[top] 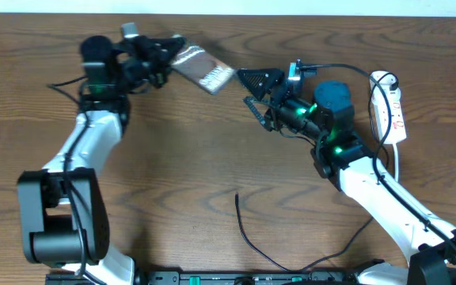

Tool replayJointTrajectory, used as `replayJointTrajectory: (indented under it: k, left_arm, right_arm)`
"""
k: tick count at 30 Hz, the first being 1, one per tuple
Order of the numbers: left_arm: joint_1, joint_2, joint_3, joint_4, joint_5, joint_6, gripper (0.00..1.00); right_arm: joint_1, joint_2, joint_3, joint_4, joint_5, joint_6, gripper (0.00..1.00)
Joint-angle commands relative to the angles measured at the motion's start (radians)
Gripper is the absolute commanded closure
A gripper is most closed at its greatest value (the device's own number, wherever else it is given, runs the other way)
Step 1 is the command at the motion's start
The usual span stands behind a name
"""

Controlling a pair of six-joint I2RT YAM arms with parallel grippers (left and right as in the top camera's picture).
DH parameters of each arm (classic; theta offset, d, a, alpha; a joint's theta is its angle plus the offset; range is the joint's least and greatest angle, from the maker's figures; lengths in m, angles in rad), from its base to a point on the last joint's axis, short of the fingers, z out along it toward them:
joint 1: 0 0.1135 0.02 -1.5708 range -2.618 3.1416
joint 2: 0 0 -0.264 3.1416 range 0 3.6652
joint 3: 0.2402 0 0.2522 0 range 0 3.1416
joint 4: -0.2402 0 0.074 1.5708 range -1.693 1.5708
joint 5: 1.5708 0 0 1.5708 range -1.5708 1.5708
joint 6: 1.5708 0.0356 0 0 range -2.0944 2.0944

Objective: Plug charger to phone and switch on socket
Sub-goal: 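Release the phone from the right gripper and move the left gripper back-left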

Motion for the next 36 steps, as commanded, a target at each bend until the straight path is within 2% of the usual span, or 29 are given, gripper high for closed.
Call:
replayJointTrajectory:
  k: [1,9,15,18,21,23,36]
  left_arm:
    - [0.096,-0.004,0.020,0.014,0.161,0.008,0.93]
    - [0.196,-0.004,0.020,0.014,0.400,0.156,0.93]
    - [0.198,-0.004,0.020,0.014,0.442,0.218,0.93]
    - [0.198,-0.004,0.020,0.014,0.455,0.229,0.93]
    - [0.198,-0.004,0.020,0.014,0.460,0.229,0.93]
    - [0.198,-0.004,0.020,0.014,0.474,0.229,0.93]
    - [0.198,-0.004,0.020,0.014,0.478,0.235,0.93]
  right_arm:
    - [-0.015,-0.012,0.017,-0.029,-0.123,-0.211,0.01]
    - [0.023,-0.011,0.017,-0.237,-0.132,-0.402,0.04]
    - [0.106,0.028,0.017,-0.463,-0.082,-0.489,0.07]
    - [0.170,0.080,0.017,-0.614,0.005,-0.514,0.08]
    - [0.240,0.135,0.017,-0.681,0.074,-0.529,0.01]
    - [0.307,0.174,0.017,-0.734,0.174,-0.528,0.01]
    - [0.441,0.192,0.017,-0.804,0.280,-0.551,0.01]
